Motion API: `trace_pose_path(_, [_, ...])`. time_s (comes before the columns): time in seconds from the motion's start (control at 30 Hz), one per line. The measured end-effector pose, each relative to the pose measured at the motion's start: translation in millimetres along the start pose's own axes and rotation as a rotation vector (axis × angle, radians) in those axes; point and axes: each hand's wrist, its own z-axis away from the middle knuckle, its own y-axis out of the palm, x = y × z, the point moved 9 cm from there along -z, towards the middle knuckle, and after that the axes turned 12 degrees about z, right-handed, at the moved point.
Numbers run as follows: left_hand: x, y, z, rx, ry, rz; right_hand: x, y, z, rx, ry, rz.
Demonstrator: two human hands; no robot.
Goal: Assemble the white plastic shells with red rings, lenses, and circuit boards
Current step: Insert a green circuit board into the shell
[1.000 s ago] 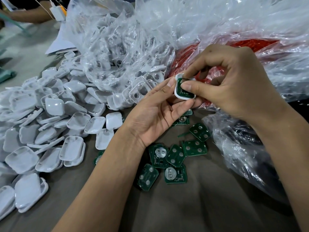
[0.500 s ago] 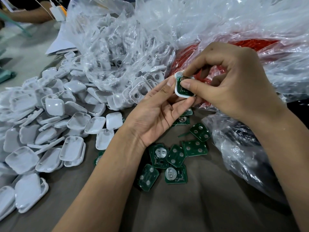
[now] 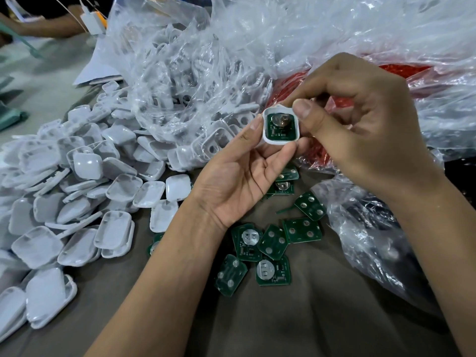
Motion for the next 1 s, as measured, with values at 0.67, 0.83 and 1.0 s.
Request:
trace_pose_path(0.67, [1.2, 3.6, 1.7, 0.099, -0.055, 0.172, 22.9, 2.4, 3.0, 0.027, -0.197, 0.08])
trace_pose_path(0.83, [-1.3, 4.8, -0.1, 0.078, -0.002, 0.056, 24.4, 1.7, 4.0, 0.024, -0.21, 0.09])
trace_pose_path(1.0, [-3.6, 3.4, -0.8, 0.082, 0.001, 0.071, 23.4, 2.6, 3.2, 0.018, -0.202, 0.076])
